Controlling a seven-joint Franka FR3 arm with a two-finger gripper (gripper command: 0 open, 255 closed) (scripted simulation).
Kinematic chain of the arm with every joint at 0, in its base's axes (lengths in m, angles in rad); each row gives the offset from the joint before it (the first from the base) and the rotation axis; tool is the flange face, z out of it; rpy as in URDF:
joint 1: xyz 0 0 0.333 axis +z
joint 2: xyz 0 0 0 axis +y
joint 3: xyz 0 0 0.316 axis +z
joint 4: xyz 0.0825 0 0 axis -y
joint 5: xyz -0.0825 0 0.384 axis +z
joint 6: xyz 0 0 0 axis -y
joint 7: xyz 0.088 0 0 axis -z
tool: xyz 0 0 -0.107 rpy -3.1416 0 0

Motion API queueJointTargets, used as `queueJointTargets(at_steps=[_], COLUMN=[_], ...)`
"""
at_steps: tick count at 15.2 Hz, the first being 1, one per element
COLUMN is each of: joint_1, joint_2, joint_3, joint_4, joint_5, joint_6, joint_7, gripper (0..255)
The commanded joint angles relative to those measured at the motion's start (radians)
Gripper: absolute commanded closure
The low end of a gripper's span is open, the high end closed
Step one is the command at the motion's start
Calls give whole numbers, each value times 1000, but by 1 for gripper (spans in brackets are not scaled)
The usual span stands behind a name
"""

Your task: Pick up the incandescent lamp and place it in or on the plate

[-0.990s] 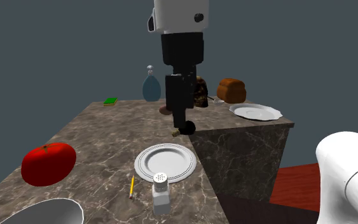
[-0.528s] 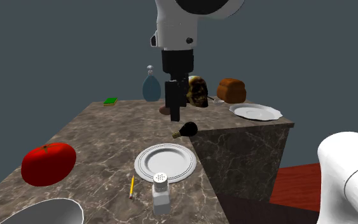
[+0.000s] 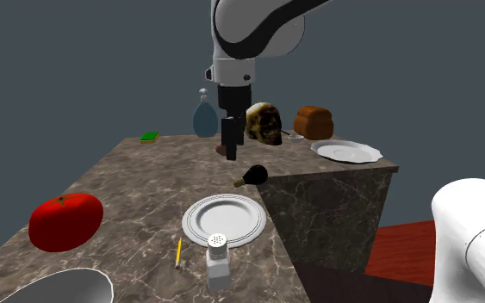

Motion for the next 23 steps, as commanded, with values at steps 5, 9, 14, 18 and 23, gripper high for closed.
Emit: queueJointTargets(at_steps=[5, 9, 14, 18, 23], joint_1=[-7, -23, -27, -28, -28], joint_2=[219, 334, 364, 374, 374], joint_3=[-112, -147, -150, -150, -150], joint_4=[144, 216, 177, 166, 166], joint_5=[89, 159, 176, 182, 182], joint_6=[86, 122, 186, 206, 206], joint_7=[-186, -280, -292, -297, -297], gripper=[0, 0, 0, 0, 0])
